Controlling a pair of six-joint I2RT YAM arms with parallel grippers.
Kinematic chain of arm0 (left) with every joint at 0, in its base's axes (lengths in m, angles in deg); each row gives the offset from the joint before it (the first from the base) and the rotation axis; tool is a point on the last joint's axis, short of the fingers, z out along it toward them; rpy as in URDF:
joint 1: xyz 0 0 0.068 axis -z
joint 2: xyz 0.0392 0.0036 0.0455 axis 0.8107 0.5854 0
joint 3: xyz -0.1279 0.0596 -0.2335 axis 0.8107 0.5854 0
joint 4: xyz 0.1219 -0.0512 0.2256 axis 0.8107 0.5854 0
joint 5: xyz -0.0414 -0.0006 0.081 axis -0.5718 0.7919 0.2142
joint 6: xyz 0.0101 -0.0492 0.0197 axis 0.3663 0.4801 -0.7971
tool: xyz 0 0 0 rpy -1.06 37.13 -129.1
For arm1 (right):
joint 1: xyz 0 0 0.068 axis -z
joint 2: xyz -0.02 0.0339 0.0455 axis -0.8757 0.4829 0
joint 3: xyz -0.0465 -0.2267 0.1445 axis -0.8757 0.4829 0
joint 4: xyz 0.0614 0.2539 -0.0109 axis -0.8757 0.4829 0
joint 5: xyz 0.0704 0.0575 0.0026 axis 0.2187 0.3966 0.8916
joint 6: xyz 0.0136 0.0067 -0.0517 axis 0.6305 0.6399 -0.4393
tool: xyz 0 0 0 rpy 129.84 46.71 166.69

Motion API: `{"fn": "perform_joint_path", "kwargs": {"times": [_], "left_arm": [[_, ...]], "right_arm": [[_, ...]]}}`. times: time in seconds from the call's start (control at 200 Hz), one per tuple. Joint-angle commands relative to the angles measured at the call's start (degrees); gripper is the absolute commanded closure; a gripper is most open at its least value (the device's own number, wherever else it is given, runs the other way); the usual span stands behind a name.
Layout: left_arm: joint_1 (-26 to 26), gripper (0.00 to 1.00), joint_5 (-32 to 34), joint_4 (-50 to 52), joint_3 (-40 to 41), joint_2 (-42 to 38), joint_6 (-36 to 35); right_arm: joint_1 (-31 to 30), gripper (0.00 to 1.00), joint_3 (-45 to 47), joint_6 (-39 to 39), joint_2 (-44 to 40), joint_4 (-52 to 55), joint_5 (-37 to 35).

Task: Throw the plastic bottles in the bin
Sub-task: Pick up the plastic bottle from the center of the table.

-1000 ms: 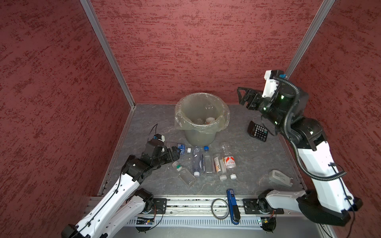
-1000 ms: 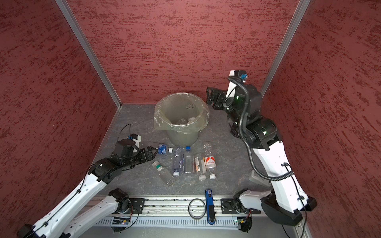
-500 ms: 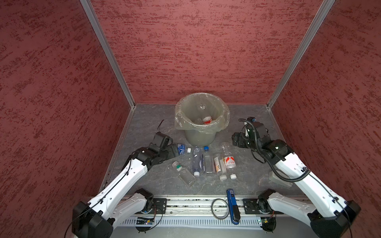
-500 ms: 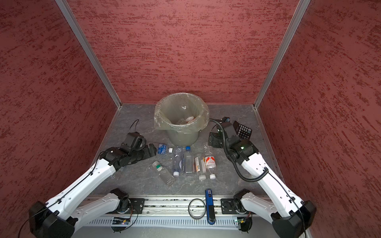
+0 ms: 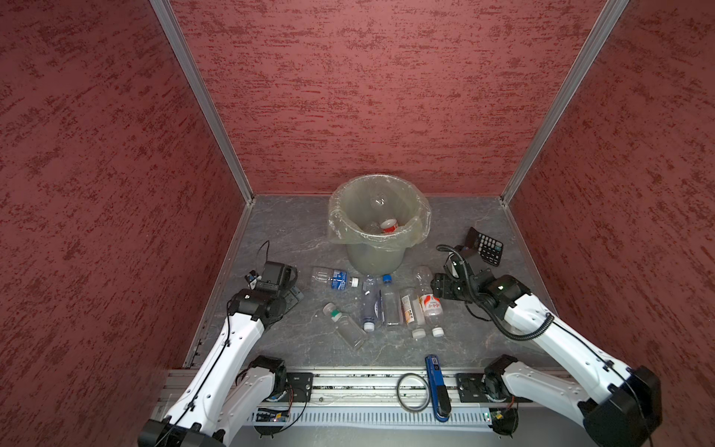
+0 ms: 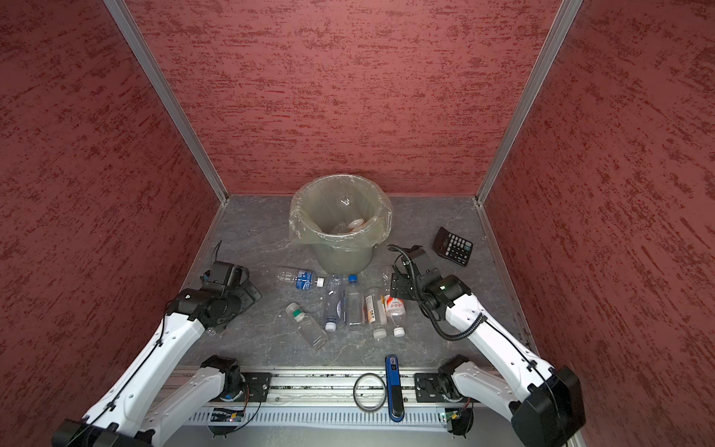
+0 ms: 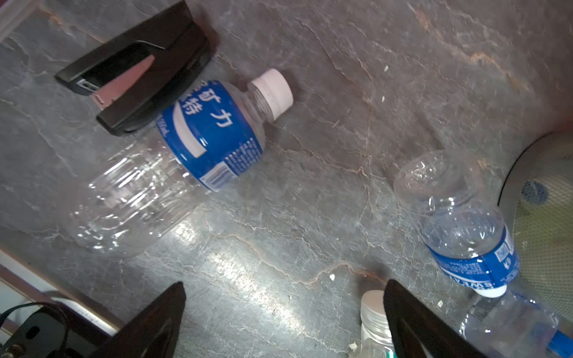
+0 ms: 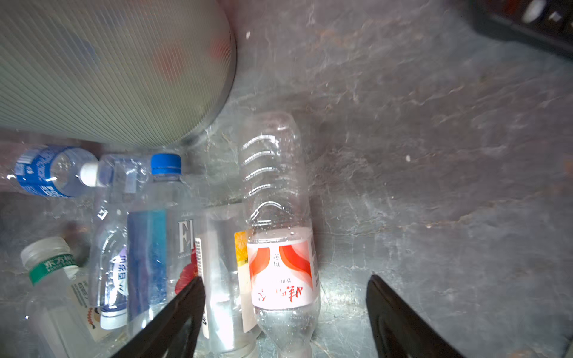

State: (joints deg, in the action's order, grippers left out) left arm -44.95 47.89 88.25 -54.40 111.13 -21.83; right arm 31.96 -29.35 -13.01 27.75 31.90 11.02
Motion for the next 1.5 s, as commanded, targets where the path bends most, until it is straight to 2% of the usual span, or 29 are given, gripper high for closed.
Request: {"fn": "perform_joint_path", "kwargs": {"times": [0.0,0.135,0.396,0.556,0.696,0.817,0.957,1.147,1.383,1.498], "left_arm": [[-2.57,0.0,1.06,0.2,0.34,-0.02,-0.39],[-4.99,0.01,0.07,-1.8,1.4,0.75,-0.37],[-5.65,0.01,-11.56,-11.11,4.42,1.5,-7.23],[-5.51,0.01,-13.82,-11.23,4.88,1.0,-8.97],[-4.47,0.01,-15.44,-11.49,5.39,-0.77,-8.68],[-3.49,0.01,-16.15,-11.49,5.56,-1.5,-8.19],[-1.78,0.01,-16.53,-11.56,5.57,-1.36,-8.01],[1.26,0.01,-16.8,-11.67,4.78,0.61,-7.44],[3.95,0.01,-15.41,-10.5,2.88,0.89,-7.36],[4.23,0.01,-15.22,-9.73,2.14,1.55,-7.59]], "right_arm": [[-0.19,0.19,1.77,0.95,1.47,-5.31,3.04],[-0.19,0.2,3.57,0.6,4.44,-8.71,3.31],[-0.19,0.2,4.18,-1.14,12.31,-14.55,4.36],[-0.18,0.2,2.18,-2.42,17.41,-15.61,3.46],[-0.01,0.25,1.29,-3.19,20.9,-14.99,0.09],[0.08,0.35,1.19,-3.02,21.18,-14.75,-1.63],[0.08,0.43,1.1,-2.95,18.93,-13.32,-3.03],[0.08,0.47,1.36,-1.01,10.88,-9.27,-8.87],[-0.09,0.52,-0.39,0.84,-3.52,-3.43,-15.31],[-0.17,0.5,-0.46,0.37,-12.79,-3.44,-14.45]]}}
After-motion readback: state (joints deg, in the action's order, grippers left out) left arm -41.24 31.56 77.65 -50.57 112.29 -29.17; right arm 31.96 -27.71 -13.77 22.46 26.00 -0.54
